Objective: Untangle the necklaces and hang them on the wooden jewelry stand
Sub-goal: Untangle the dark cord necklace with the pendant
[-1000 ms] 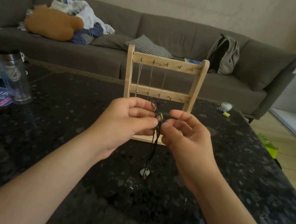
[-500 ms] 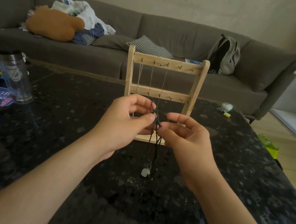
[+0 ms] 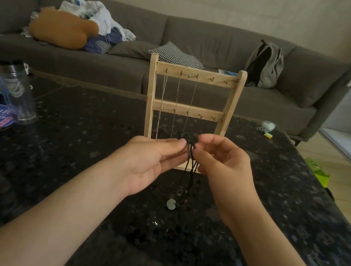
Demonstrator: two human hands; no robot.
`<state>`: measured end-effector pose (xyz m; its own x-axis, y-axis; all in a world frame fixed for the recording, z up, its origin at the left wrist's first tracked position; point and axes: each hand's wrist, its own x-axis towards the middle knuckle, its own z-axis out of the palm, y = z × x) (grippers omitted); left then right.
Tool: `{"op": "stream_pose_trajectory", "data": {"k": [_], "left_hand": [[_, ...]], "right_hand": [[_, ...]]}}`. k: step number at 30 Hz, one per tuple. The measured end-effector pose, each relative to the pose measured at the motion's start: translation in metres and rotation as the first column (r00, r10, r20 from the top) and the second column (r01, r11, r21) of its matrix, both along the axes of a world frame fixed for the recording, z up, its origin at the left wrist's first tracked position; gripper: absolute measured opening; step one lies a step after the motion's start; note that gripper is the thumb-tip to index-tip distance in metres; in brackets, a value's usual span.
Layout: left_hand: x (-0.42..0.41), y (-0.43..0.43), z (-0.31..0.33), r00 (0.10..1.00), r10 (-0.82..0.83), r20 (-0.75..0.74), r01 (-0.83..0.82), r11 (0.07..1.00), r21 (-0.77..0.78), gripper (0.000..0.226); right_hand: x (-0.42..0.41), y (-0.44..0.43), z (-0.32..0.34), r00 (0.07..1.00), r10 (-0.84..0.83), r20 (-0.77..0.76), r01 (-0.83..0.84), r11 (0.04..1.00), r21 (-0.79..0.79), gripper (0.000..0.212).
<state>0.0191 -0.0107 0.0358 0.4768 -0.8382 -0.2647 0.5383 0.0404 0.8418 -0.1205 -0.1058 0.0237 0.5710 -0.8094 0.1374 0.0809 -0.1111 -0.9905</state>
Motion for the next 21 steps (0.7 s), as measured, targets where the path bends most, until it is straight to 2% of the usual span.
{"op": "stream_pose_trajectory", "data": {"k": [5,10,18,21], "left_hand": [[0.0004,0.0006,-0.0001,0.999,-0.037,-0.038,0.037,0.999,0.005,0.018],[0.0034,0.0012,-0.0016,0.999,-0.052,0.016,0.052,0.999,-0.005,0.028],[0.0016,0.0025,0.0006,0.998,-0.058,0.034,0.060,0.997,-0.050,0.028],[0.0006,0.0034,0.0000,0.993,-0.053,0.106,0.058,0.997,-0.043,0.027]], "right_hand": [[-0.0003,-0.0006,-0.0011,1.000,0.029,0.004,-0.029,0.999,0.015,0.018],[0.0012,0.0001,-0.0019,1.000,0.010,0.025,-0.009,1.000,-0.007,0.018],[-0.0010,0.0014,-0.0004,1.000,-0.016,-0.016,0.014,0.995,-0.097,0.013],[-0.0002,0.0027,-0.0001,0.999,-0.016,-0.039,0.012,0.993,-0.117,0.014]]}}
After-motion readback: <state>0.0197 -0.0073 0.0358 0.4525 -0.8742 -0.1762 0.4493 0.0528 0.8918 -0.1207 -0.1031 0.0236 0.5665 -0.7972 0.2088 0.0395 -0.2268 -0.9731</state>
